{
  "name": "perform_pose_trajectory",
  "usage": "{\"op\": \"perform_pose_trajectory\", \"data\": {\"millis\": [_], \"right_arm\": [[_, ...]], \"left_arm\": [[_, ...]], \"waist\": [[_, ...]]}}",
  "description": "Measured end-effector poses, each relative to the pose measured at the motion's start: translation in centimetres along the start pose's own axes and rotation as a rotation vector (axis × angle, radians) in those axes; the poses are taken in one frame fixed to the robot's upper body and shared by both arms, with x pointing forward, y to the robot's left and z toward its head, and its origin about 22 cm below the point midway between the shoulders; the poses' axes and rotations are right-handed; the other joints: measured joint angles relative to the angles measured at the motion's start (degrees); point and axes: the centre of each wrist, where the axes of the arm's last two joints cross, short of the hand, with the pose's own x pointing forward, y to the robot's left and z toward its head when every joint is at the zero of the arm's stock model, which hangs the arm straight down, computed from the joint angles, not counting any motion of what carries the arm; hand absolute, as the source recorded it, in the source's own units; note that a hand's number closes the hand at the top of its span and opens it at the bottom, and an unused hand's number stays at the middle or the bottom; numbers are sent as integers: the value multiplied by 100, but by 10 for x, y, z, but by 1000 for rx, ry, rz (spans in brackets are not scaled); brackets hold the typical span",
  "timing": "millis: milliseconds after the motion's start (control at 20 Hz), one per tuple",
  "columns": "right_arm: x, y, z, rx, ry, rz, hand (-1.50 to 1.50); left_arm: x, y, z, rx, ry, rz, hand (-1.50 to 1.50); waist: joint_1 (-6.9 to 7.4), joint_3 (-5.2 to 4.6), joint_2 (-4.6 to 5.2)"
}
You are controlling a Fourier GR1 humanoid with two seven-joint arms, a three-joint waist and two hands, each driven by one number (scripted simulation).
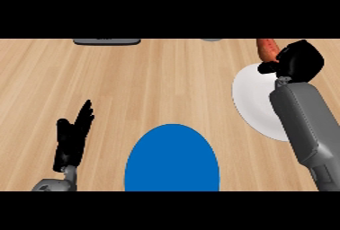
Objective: Pick the sweet potato from the plate and place it in the plate
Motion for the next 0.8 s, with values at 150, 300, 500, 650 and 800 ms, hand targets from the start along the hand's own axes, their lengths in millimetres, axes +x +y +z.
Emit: {"op": "perform_pose_trajectory", "data": {"millis": [150,300,500,650,800], "right_arm": [[-19,7,-11,33,35,24,150],[-40,19,-15,113,69,31,150],[-60,27,-22,245,102,10,150],[-78,34,-27,360,130,28,-150],[-87,36,-34,439,135,20,-150]], "left_arm": [[-4,-2,1,3,-7,-1,0],[-1,-2,-2,0,-8,3,0],[2,-4,3,-8,-6,0,0],[4,-4,4,-7,-11,4,0],[1,-1,2,-7,-17,-1,0]], "waist": [[15,2,4],[17,3,7],[39,5,9],[40,5,9],[45,5,14]]}}
